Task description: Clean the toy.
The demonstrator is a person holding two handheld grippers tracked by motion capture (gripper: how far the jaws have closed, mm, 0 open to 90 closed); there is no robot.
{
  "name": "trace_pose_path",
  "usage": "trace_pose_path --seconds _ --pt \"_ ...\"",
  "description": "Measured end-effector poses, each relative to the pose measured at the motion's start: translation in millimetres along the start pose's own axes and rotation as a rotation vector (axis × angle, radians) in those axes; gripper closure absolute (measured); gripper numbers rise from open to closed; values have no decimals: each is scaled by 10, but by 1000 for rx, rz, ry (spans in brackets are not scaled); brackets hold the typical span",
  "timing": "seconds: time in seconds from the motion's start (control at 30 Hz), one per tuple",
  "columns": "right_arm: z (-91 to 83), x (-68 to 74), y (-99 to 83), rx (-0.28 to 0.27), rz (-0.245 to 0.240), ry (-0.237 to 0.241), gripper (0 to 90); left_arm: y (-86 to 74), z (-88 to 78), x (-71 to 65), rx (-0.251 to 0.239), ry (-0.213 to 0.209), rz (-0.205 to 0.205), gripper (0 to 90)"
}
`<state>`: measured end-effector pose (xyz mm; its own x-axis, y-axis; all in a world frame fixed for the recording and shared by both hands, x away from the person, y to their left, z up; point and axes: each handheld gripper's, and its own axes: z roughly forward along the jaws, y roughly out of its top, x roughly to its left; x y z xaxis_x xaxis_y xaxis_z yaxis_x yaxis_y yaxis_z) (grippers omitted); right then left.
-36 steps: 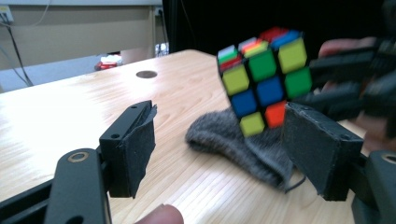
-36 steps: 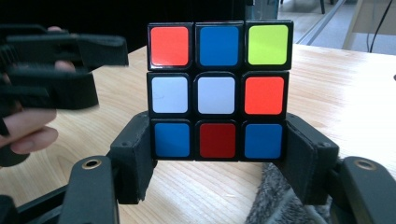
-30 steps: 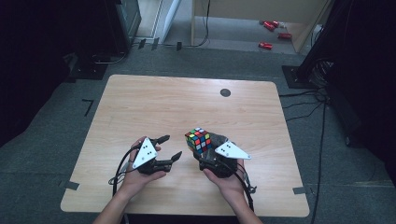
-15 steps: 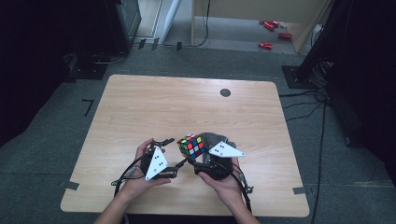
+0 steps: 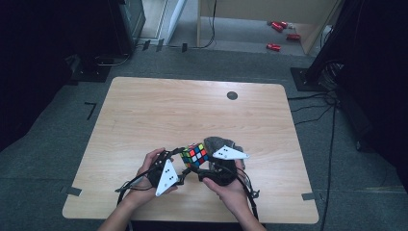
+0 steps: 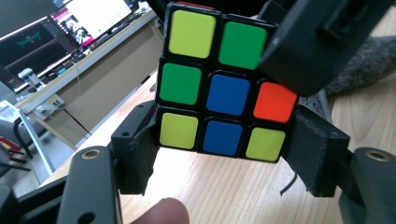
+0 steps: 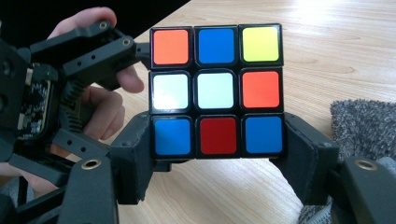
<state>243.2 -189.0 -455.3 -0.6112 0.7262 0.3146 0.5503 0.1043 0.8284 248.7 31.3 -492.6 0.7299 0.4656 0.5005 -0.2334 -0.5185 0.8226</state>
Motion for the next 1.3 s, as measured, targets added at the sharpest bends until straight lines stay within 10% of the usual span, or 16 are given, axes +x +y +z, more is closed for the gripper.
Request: trace_pose_path --seconds 0.53,1.13,1.3 --pt "-22 -119 -2 -15 95 65 346 -31 -12 18 -7 -36 -58 344" --pt "13 -52 3 20 93 77 302 -13 -4 7 -8 -29 -57 342" --pt "-123 -186 83 -54 123 102 226 -85 -28 123 17 -9 -135 347"
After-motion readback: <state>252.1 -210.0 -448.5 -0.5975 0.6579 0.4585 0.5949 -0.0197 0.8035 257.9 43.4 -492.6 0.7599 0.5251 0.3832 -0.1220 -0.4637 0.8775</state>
